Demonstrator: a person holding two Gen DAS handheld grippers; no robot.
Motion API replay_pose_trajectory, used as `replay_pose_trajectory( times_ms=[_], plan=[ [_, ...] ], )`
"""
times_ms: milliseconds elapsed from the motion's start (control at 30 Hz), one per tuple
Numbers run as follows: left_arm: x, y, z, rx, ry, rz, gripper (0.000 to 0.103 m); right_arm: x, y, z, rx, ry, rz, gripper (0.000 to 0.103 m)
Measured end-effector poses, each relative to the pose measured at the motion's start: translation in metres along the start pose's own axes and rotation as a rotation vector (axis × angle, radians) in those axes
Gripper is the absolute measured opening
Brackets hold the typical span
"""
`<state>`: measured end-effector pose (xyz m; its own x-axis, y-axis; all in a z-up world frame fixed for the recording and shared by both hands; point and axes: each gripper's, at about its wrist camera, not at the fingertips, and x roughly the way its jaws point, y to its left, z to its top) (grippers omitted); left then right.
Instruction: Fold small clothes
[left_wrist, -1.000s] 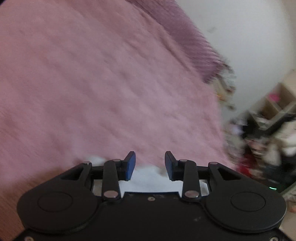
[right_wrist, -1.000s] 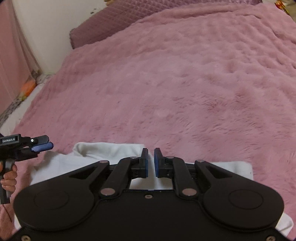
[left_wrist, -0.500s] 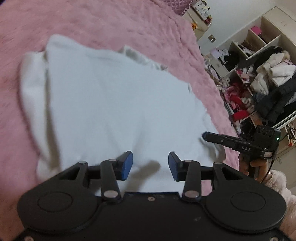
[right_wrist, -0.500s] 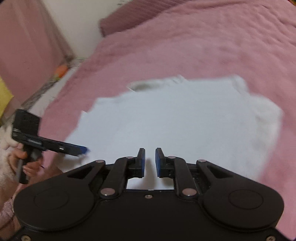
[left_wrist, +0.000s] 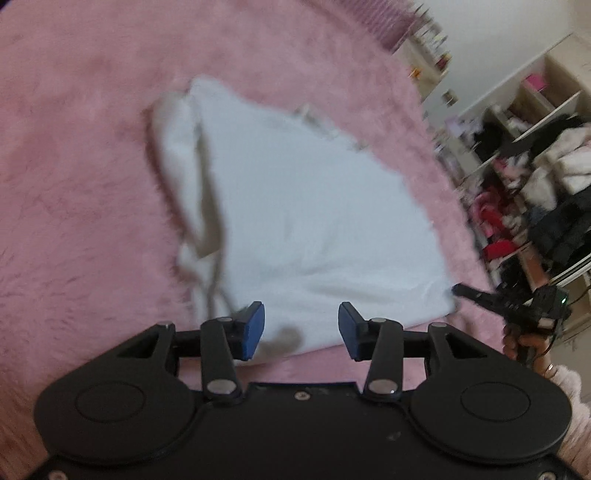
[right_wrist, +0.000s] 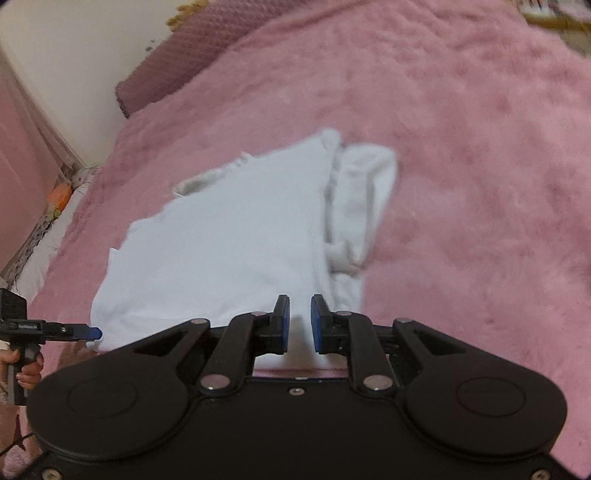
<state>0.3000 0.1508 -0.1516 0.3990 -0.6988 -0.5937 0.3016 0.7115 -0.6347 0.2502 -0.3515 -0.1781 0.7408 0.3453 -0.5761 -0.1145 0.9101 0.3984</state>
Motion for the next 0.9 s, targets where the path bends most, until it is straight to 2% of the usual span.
replay_pose_trajectory(
  times_ms=[100, 200, 333, 467, 533, 600, 700, 833, 900],
  plan=[
    [-0.005, -0.003, -0.001, -0.018, -0.050, 0.007, 0.050, -0.004, 0.046, -0.004, -0.134, -0.045, 0.020, 0.020],
    [0.014, 0.011, -0.004, -0.067, 0.027, 0.084, 0.050, 0.005, 0.094, -0.013, -0.242, -0.044, 0.093, 0.020],
    [0.011, 0.031, -0.014, -0.141, 0.028, 0.034, 0.051, 0.028, 0.143, -0.029, -0.306, -0.004, 0.174, 0.020],
    [-0.007, 0.030, -0.006, -0.160, -0.009, -0.005, 0.051, 0.054, 0.200, -0.055, -0.555, 0.004, 0.131, 0.022],
    [-0.020, 0.028, 0.008, -0.146, -0.069, 0.008, 0.051, 0.066, 0.225, -0.071, -0.676, 0.003, 0.126, 0.028],
    [-0.028, 0.033, 0.031, -0.157, -0.127, 0.033, 0.052, 0.077, 0.246, -0.084, -0.779, -0.001, 0.126, 0.028],
    [-0.030, 0.055, 0.062, -0.217, -0.170, 0.086, 0.052, 0.093, 0.267, -0.099, -0.911, -0.013, 0.103, 0.028],
    [-0.017, 0.086, 0.088, -0.306, -0.202, 0.117, 0.052, 0.110, 0.282, -0.114, -1.044, -0.018, 0.080, 0.029],
    [-0.010, 0.097, 0.094, -0.334, -0.208, 0.110, 0.052, 0.120, 0.291, -0.120, -1.109, -0.018, 0.062, 0.033]
  ],
)
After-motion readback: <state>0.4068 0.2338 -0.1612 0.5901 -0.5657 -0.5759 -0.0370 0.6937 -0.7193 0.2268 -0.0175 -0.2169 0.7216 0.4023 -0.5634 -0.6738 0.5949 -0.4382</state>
